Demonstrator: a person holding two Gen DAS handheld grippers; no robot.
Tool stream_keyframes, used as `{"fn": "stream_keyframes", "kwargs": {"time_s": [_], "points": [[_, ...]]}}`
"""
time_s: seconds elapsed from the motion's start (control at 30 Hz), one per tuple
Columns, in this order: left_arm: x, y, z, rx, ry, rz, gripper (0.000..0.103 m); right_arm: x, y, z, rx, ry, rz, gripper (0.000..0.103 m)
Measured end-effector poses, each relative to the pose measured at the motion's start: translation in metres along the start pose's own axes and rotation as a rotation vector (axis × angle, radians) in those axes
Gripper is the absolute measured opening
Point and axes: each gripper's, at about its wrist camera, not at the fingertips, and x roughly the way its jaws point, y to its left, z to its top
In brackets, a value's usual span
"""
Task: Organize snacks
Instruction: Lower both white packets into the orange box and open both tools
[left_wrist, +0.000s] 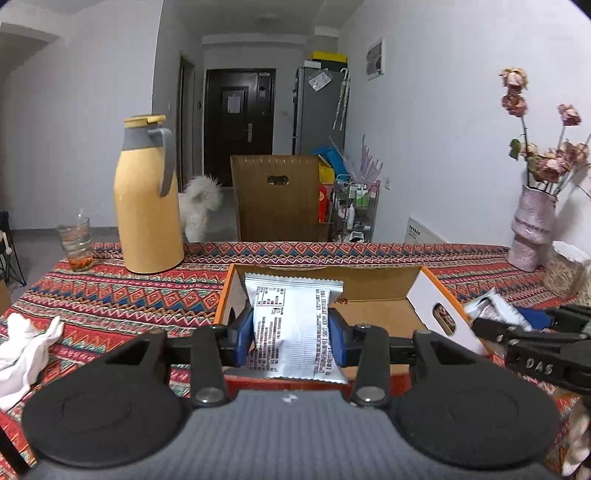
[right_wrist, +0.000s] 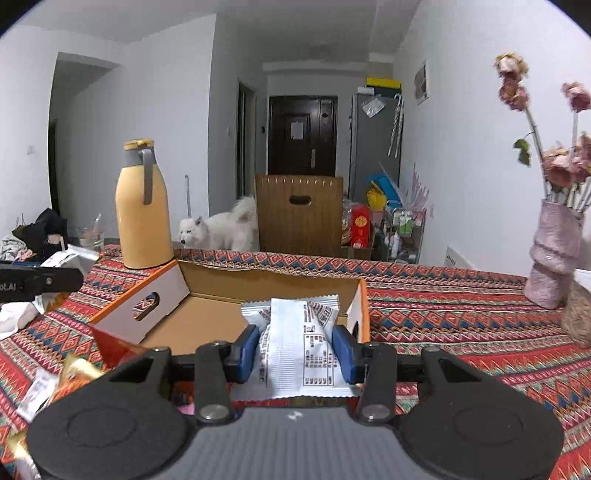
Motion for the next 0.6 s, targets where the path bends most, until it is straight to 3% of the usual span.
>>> {"fn": "stream_keyframes", "kwargs": {"time_s": [0.37,0.6], "points": [[0.081,0.001,0.004,-0.024,0.074,0.047,0.041,0.100,-0.006,0.017,-0.008,0.161,0.012,0.043],[0.098,0.003,-0.009,-0.012,0.093,0.055,0.042,0.116,-0.012,0.011,0.023,0.181,0.002,0.043]]}}
